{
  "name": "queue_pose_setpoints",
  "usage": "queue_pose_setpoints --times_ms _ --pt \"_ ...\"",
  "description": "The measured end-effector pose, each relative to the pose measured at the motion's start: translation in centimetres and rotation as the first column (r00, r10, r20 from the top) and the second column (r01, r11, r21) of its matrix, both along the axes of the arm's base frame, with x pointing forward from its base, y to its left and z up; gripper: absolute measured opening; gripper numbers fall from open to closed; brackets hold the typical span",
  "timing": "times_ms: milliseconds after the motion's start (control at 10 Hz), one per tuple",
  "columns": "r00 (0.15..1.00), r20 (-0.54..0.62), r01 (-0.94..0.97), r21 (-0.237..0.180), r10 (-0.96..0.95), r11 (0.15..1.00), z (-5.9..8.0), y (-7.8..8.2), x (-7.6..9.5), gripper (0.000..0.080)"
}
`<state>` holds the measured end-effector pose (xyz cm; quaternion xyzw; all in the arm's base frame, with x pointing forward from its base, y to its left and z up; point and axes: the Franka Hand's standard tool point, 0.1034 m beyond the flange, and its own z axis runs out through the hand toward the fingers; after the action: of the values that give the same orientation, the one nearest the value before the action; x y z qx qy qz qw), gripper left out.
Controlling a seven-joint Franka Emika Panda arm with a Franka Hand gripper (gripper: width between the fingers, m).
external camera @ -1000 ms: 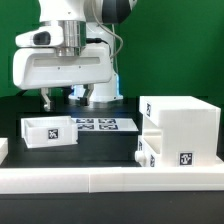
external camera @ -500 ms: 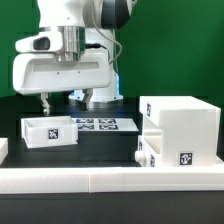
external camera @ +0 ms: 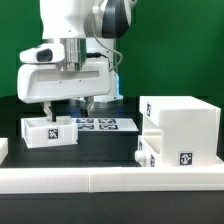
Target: Assemble drawer
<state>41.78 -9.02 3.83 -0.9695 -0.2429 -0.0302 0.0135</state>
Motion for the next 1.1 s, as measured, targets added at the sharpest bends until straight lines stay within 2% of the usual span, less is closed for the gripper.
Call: queue_pose_setpoints --times_ms 400,800,900,1000,1100 --pt "1.000 -0.022 0.008 0.009 -0.008 1.000 -2.5 -0.1 -1.9 0.0649" --pt "1.000 -0.024 0.003 0.010 -0.002 1.000 -3.3 -0.3 -2.7 0.0649" --pt "1.000 -0.023 0.001 0.009 -0.001 1.000 -3.3 -0.2 -2.6 0.0540" --pt "1.000 -0.023 -0.001 0.009 0.001 1.000 -3.3 -0.2 -2.6 0.0366" --pt "1.000 -0.023 -0.001 0.010 0.001 1.000 -3.3 -0.2 -2.6 0.0366"
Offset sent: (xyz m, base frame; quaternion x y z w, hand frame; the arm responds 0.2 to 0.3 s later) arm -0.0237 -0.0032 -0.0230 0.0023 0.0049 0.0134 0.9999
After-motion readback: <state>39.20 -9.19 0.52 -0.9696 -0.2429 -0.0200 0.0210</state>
